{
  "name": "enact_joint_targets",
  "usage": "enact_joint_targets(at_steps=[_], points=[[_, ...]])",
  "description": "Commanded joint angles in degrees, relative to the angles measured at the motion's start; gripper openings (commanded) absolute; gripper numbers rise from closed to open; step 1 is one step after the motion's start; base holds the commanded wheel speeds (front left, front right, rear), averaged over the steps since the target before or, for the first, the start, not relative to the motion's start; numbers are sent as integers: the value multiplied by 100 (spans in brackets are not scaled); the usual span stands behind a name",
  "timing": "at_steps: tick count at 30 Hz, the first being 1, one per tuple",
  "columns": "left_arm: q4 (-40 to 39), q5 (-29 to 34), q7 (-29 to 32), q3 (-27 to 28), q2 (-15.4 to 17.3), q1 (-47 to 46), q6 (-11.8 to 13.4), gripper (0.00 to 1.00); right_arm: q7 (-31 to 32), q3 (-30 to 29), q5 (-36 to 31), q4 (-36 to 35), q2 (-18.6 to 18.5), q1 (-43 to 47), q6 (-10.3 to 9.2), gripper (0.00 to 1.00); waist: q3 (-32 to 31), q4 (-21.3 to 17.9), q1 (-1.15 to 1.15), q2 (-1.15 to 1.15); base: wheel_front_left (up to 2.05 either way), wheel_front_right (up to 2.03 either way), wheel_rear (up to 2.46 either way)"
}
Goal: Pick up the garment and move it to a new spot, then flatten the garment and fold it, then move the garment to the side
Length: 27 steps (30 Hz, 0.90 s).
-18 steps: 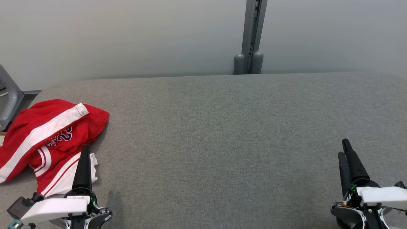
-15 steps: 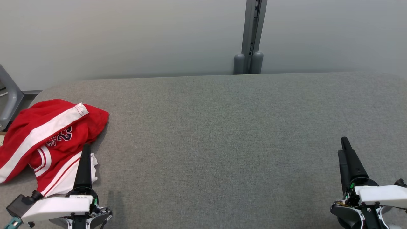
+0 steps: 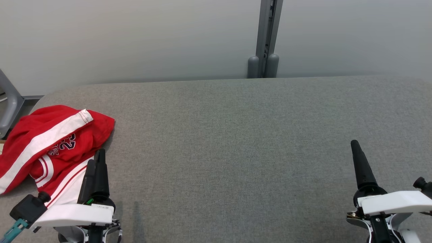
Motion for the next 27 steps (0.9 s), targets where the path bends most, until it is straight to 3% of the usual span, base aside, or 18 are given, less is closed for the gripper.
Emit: enact_joint_targets(at_steps=[1,15,27], points=[[-107,276,-56,-18,53,-170,41,100,-65,42,-275,-131,-58,-158,7,100,2,-1,0,0,0,0,0],[-141,2147,-324,-314,64,-161,288,100,-332,206,-2196,-177,-57,-212,9,100,9,-3,0,0,0,0,0],[-113,2882,-500,-396,70,-172,476,100,-507,290,-3200,-63,-58,-254,10,100,14,-10,0,0,0,0,0]])
